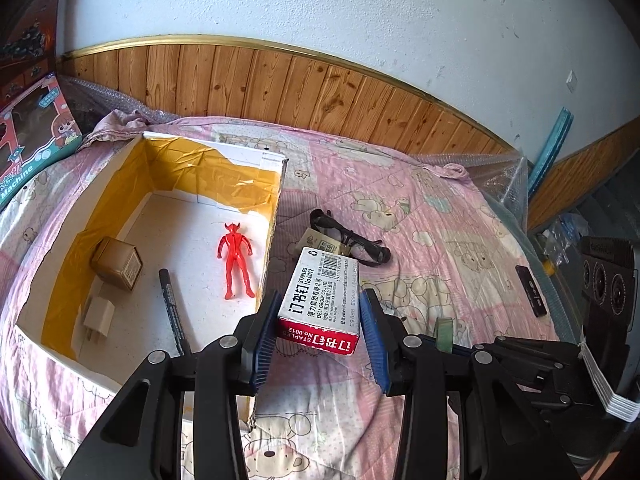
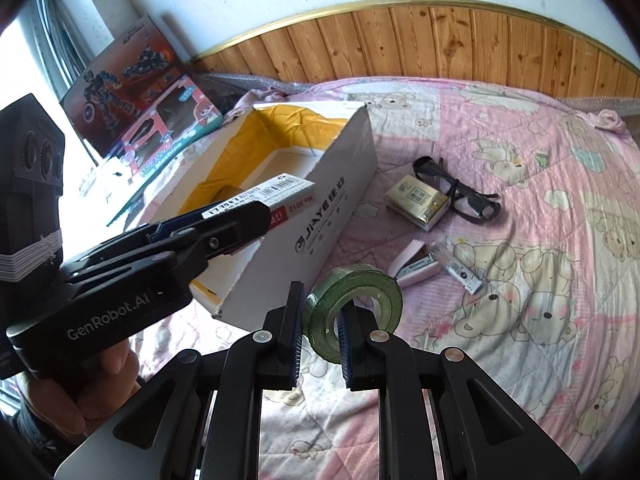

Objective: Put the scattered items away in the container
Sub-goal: 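Carry the tape roll in the right tool and staple box in the left tool over the box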

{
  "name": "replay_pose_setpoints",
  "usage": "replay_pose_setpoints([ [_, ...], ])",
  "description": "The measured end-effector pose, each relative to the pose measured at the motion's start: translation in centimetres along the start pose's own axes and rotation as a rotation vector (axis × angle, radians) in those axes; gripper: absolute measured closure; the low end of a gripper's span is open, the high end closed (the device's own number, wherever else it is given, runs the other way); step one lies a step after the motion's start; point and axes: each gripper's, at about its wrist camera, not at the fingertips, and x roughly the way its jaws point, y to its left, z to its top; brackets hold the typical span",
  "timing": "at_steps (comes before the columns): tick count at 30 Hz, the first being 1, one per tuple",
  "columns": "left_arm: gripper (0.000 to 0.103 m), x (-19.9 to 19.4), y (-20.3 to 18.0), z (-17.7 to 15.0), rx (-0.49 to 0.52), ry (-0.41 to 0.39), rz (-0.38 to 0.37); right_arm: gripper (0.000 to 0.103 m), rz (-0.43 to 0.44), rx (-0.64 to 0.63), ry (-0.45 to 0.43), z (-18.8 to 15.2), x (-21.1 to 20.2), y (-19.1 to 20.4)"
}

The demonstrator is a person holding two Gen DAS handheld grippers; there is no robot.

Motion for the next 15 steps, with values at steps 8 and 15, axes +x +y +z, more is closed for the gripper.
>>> replay_pose_setpoints([
  [8, 0.062, -0.6, 1.6, 0.7, -0.082, -0.016, 0.008, 0.087, 0.007, -0.047, -0.023, 1.9, -0.6, 2.3],
  [15, 0.062, -1.9, 3.6, 1.7, -0.156, -0.047, 0.009, 0.087, -0.012, -0.081, -0.036, 3.3, -0.7, 3.2],
])
